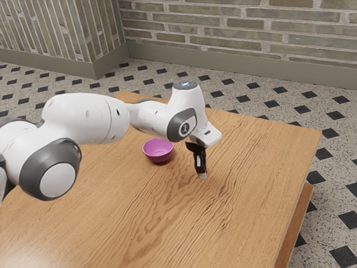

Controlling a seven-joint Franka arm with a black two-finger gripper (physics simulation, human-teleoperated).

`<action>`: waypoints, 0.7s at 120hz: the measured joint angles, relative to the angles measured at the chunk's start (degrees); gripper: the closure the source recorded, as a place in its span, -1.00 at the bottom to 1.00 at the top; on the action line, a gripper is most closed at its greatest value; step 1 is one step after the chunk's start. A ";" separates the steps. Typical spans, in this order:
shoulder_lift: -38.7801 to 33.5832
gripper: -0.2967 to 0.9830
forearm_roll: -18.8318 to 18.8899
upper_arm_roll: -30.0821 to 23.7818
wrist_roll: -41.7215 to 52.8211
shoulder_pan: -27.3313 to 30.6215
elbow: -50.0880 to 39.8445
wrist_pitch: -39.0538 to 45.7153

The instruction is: Take strawberry from the bowl

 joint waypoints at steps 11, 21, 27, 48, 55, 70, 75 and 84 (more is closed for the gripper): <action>0.27 0.46 0.00 -0.01 -0.96 -0.02 -0.01 0.30; 0.39 0.23 -0.33 -0.02 -1.48 -0.03 -0.12 0.46; 0.39 0.09 -0.54 -0.02 -1.71 -0.02 -0.13 0.47; -0.54 -0.26 -1.18 0.04 -2.46 -0.06 -0.15 0.36; -4.05 -0.33 -1.09 0.49 -3.61 -0.07 -0.22 -1.65; -16.48 -0.42 -1.09 7.56 -7.58 0.00 -3.33 -10.36; -20.87 -0.44 -0.98 10.68 -9.42 0.10 -5.36 -13.52; -27.80 -0.47 -0.29 14.36 -12.75 0.86 -7.43 -18.35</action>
